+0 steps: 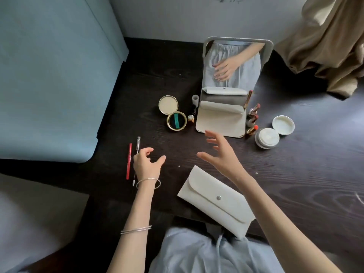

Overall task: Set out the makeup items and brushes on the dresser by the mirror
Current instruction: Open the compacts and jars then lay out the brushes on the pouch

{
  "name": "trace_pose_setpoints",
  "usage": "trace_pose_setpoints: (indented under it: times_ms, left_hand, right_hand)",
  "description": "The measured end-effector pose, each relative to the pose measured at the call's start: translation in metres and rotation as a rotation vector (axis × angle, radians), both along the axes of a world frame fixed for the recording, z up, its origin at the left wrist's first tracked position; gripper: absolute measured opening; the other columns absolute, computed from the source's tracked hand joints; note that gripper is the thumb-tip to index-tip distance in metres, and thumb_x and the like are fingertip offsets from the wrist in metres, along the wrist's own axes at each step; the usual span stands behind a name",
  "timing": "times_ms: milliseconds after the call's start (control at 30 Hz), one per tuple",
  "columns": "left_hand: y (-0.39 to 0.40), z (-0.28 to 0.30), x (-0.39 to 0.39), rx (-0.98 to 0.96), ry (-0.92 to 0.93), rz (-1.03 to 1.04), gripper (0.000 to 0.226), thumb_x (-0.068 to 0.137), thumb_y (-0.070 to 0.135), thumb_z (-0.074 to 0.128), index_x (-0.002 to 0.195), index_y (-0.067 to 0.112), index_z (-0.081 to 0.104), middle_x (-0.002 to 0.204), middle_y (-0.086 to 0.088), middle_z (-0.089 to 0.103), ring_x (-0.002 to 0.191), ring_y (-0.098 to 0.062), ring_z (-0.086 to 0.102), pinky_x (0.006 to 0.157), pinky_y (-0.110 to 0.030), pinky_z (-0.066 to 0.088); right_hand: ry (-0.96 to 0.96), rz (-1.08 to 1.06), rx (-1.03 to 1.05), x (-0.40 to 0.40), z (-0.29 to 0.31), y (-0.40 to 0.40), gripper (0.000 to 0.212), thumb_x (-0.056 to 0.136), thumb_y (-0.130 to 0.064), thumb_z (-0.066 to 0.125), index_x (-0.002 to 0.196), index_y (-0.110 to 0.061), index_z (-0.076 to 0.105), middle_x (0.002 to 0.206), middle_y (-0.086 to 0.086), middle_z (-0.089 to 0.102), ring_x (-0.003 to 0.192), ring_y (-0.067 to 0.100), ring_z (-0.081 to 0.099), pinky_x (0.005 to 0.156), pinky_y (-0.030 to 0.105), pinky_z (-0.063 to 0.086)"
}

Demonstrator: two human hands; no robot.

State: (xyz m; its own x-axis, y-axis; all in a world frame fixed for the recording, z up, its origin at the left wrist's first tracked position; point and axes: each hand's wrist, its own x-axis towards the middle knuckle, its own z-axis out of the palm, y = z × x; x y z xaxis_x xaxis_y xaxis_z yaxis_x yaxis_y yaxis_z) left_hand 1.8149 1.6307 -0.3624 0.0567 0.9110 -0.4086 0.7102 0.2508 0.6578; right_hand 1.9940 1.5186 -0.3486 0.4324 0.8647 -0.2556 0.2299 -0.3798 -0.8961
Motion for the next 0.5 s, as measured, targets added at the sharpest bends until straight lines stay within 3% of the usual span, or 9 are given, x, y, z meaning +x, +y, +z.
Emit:
trace_pose_setpoints:
  times_ms: [167,367,500]
  left_hand:
    - [0.053,-0.022,-0.059,-0.002,0.208,-0.025,0.04,0.079,0.018,0.073,0.115,0.009,0.058,0.125,-0.016,0.051,0.11,-0.032,0.054,0.095,-0.04,0.045]
    - [0.081,-0.043,-0.074,-0.032,0.346,-0.085,0.041,0.085,0.018,0.066,0.124,0.012,0.054,0.129,-0.014,0.049,0.115,-0.031,0.051,0.09,-0.037,0.046]
    - [0.084,-0.05,-0.074,0.002,0.414,-0.119,0.032,0.087,0.017,0.064,0.117,0.013,0.054,0.121,-0.012,0.053,0.111,-0.029,0.051,0.079,-0.039,0.049]
  right_hand:
    - [0.077,0.008,-0.041,-0.065,-0.011,0.044,0.069,0.08,-0.023,0.073,0.139,-0.019,0.038,0.138,-0.006,0.044,0.117,0.003,0.046,0.081,0.003,0.039]
    - [0.125,0.055,-0.125,-0.113,-0.029,0.068,0.067,0.082,-0.023,0.072,0.139,-0.019,0.037,0.14,-0.004,0.045,0.12,0.01,0.049,0.089,0.016,0.041]
    - [0.118,0.061,-0.179,-0.12,-0.032,0.072,0.066,0.083,-0.024,0.07,0.14,-0.018,0.036,0.141,-0.003,0.043,0.119,0.01,0.049,0.089,0.019,0.043]
